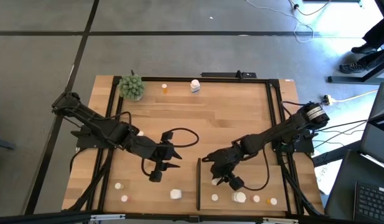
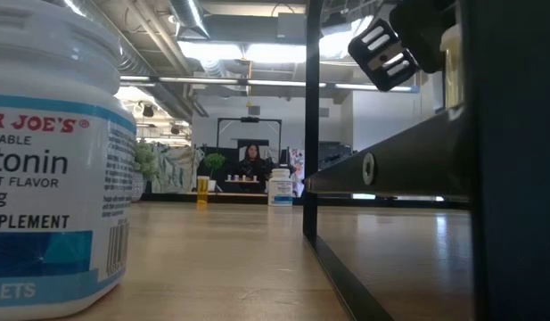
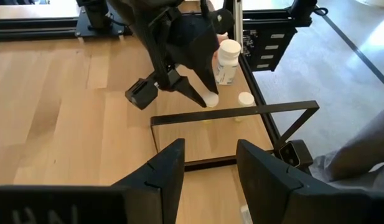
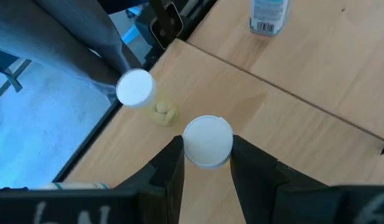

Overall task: Pick and place medicine bottles onto shelf by color
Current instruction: Put the top yellow pill bottle on the shelf aligned with the other yellow pill bottle

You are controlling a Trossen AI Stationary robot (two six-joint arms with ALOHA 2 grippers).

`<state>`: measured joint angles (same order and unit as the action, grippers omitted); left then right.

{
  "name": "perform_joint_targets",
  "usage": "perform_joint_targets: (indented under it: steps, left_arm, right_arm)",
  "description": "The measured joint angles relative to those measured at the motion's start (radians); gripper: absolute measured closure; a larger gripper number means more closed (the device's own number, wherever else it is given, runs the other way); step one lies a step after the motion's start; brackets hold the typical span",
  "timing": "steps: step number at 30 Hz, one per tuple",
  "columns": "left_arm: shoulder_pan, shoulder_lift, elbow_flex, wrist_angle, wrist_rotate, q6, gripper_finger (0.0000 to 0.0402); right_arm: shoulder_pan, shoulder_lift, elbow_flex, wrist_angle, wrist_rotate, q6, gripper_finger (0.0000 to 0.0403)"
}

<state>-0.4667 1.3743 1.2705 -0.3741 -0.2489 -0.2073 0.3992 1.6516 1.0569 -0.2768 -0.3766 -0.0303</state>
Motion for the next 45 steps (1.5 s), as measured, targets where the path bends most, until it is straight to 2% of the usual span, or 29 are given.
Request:
perform_joint_targets:
  steps: [17,33,40,45]
  left_arm:
    - [0.0,0.0,0.0,0.001,0.0,0.0,0.0262]
    - [0.0,0.0,0.0,0.0,0.0,0.0,0.0262]
    - [0.0,0.0,0.0,-0.014,0.0,0.0,0.0262]
    - [0.0,0.0,0.0,-0.018,-0.001,0.0,0.0262]
  right_arm:
    - [0.006,0.03,0.0,0.018,0.013,0.026,0.0282]
    - [0.006,0.032,-0.002,0.014,0.021,0.027,0.0218]
    - [-0.004,0.027,-0.002,0.011,-0.088,0.111,0.0216]
    - [-0.018,0.023,-0.002,0.009,-0.087,0.154,0.0215]
